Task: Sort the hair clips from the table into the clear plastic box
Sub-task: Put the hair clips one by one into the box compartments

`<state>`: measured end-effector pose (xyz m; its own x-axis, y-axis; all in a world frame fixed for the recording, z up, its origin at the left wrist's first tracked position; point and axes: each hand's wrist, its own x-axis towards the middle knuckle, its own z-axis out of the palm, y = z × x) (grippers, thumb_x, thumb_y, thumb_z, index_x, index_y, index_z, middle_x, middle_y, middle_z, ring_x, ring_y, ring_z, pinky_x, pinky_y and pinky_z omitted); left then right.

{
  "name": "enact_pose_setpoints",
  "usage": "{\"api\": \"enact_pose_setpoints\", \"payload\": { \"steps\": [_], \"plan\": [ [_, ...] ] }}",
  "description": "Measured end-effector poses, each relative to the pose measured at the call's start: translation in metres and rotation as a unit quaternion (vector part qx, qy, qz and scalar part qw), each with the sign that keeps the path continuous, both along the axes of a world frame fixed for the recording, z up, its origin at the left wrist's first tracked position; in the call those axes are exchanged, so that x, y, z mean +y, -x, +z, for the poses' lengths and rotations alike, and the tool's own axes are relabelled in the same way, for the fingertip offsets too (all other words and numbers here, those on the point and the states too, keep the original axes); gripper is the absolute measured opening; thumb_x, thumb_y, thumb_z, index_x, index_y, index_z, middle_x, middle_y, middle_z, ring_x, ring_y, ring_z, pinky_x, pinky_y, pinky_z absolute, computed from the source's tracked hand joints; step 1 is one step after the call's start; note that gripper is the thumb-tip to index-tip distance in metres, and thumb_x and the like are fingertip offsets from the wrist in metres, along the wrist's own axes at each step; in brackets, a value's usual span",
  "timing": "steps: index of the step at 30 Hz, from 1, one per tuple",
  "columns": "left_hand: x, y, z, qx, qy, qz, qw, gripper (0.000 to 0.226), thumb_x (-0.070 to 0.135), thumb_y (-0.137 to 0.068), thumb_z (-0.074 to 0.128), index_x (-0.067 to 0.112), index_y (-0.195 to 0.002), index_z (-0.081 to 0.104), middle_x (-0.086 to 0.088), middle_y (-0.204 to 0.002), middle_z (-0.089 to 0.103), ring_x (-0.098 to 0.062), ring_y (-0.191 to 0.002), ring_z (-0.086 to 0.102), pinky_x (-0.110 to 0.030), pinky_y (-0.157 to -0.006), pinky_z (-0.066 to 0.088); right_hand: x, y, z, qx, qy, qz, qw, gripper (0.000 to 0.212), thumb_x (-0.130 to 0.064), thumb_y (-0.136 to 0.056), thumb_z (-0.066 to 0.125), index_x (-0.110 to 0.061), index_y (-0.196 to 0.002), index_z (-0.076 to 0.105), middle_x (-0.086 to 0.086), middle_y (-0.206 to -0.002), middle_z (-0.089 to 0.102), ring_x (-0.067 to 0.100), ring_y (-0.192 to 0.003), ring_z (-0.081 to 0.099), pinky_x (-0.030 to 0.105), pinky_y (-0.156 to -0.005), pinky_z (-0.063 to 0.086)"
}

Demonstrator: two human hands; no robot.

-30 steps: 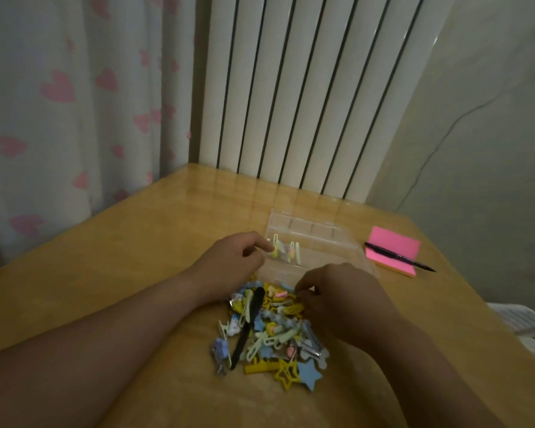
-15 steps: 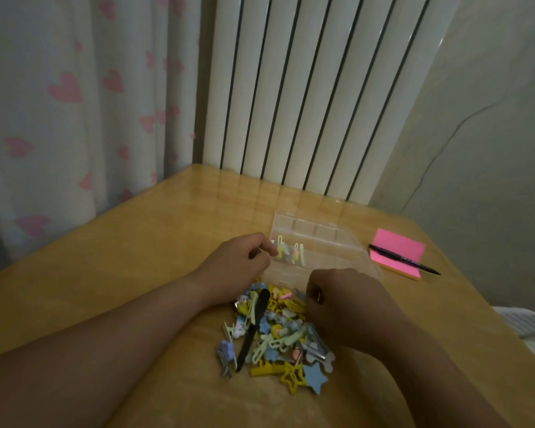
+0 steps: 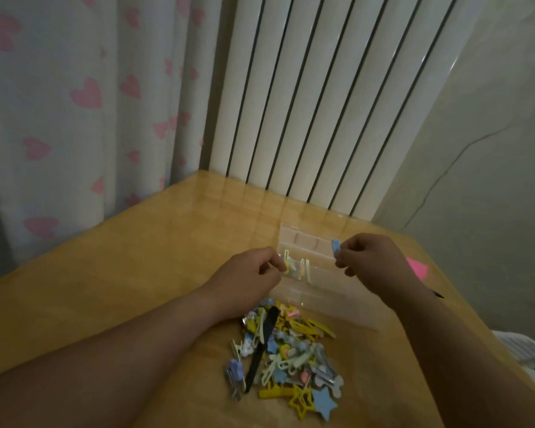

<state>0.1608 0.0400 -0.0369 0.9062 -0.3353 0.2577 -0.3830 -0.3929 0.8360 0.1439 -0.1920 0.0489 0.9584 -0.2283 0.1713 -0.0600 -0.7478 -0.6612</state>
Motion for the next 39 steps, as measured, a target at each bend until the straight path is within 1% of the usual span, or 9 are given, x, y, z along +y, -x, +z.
{"api": "enact_pose_setpoints", "payload": {
  "steps": [7,10,14,19,23,26,29,33,39],
  "plan": [
    [0.0,0.0,0.001,0.007,-0.002,-0.004,1.0,0.018,0.025,-0.106,0.052,0.026,-0.112,0.069,0.009,-0.075,0.055,-0.001,-0.051,0.047,-0.028,-0.057,0.037,0.015,-0.053,-0.004,0.137,0.03,-0.044,0.989,0.02,-0.012,-0.082,0.078,0.006,-0.074,0.075,0.013,-0.07,0.065,0.025,-0.062,0.053,0.032,-0.059,0.044],
    [0.001,0.0,0.001,0.007,0.002,-0.009,1.0,0.018,0.025,-0.106,0.052,0.025,-0.113,0.069,0.008,-0.075,0.055,-0.003,-0.052,0.045,-0.031,-0.059,0.038,0.024,-0.06,-0.009,0.184,0.061,-0.046,0.98,0.019,-0.009,-0.079,0.079,-0.001,-0.066,0.068,0.011,-0.065,0.062,0.023,-0.057,0.051,0.026,-0.054,0.041],
    [0.002,0.0,0.0,0.01,0.005,-0.012,1.0,0.018,0.027,-0.106,0.052,0.026,-0.112,0.068,0.009,-0.075,0.055,-0.003,-0.053,0.044,-0.031,-0.059,0.04,0.027,-0.061,-0.015,0.188,0.078,-0.041,0.978,0.015,-0.011,-0.08,0.078,0.0,-0.07,0.073,0.011,-0.068,0.07,0.022,-0.058,0.054,0.028,-0.056,0.043],
    [0.001,0.0,0.0,0.012,0.008,-0.012,1.0,0.018,0.026,-0.107,0.051,0.024,-0.114,0.068,0.009,-0.073,0.052,-0.003,-0.05,0.043,-0.027,-0.056,0.036,0.011,-0.041,-0.016,0.097,0.05,-0.018,0.994,0.02,-0.024,-0.091,0.076,-0.005,-0.085,0.079,0.013,-0.081,0.076,0.022,-0.065,0.062,0.031,-0.062,0.05],
    [0.001,0.0,0.0,0.005,0.004,-0.014,1.0,0.017,0.03,-0.108,0.052,0.026,-0.112,0.068,0.006,-0.077,0.055,-0.005,-0.055,0.043,-0.028,-0.059,0.039,0.004,0.01,-0.022,-0.072,0.095,-0.024,0.993,0.015,-0.03,-0.099,0.069,-0.019,-0.092,0.076,-0.005,-0.083,0.073,0.012,-0.074,0.066,0.032,-0.067,0.056],
    [0.0,-0.001,-0.001,-0.002,-0.001,-0.009,1.0,0.015,0.036,-0.108,0.055,0.03,-0.107,0.068,0.003,-0.082,0.058,-0.006,-0.061,0.047,-0.029,-0.063,0.043,0.003,0.047,-0.022,-0.134,0.091,0.023,0.987,0.01,-0.03,-0.097,0.071,-0.025,-0.091,0.076,-0.015,-0.081,0.07,-0.001,-0.074,0.064,0.02,-0.063,0.046],
    [0.001,-0.001,-0.002,-0.009,-0.01,-0.005,1.0,0.013,0.035,-0.107,0.056,0.032,-0.106,0.069,0.006,-0.081,0.058,-0.005,-0.06,0.046,-0.029,-0.062,0.041,0.004,0.066,-0.022,-0.043,0.141,0.109,0.983,0.007,-0.035,-0.097,0.071,-0.033,-0.092,0.076,-0.018,-0.084,0.072,-0.006,-0.078,0.065,0.02,-0.068,0.053],
    [0.002,0.0,-0.001,-0.013,-0.01,-0.002,1.0,0.014,0.033,-0.107,0.057,0.032,-0.108,0.07,0.008,-0.079,0.057,-0.003,-0.057,0.047,-0.023,-0.058,0.038,0.009,0.07,-0.026,0.072,0.288,0.151,0.943,0.015,-0.04,-0.096,0.068,-0.035,-0.107,0.077,-0.017,-0.098,0.071,0.001,-0.085,0.066,0.029,-0.081,0.06],
    [0.001,-0.002,-0.001,-0.017,-0.009,0.001,1.0,0.014,0.031,-0.107,0.057,0.032,-0.106,0.071,0.004,-0.08,0.059,-0.003,-0.056,0.046,-0.017,-0.053,0.037,0.015,0.074,-0.023,0.099,0.371,0.139,0.913,0.023,-0.04,-0.098,0.059,-0.035,-0.116,0.073,-0.011,-0.11,0.071,0.012,-0.097,0.067,0.033,-0.084,0.059]
  ]
}}
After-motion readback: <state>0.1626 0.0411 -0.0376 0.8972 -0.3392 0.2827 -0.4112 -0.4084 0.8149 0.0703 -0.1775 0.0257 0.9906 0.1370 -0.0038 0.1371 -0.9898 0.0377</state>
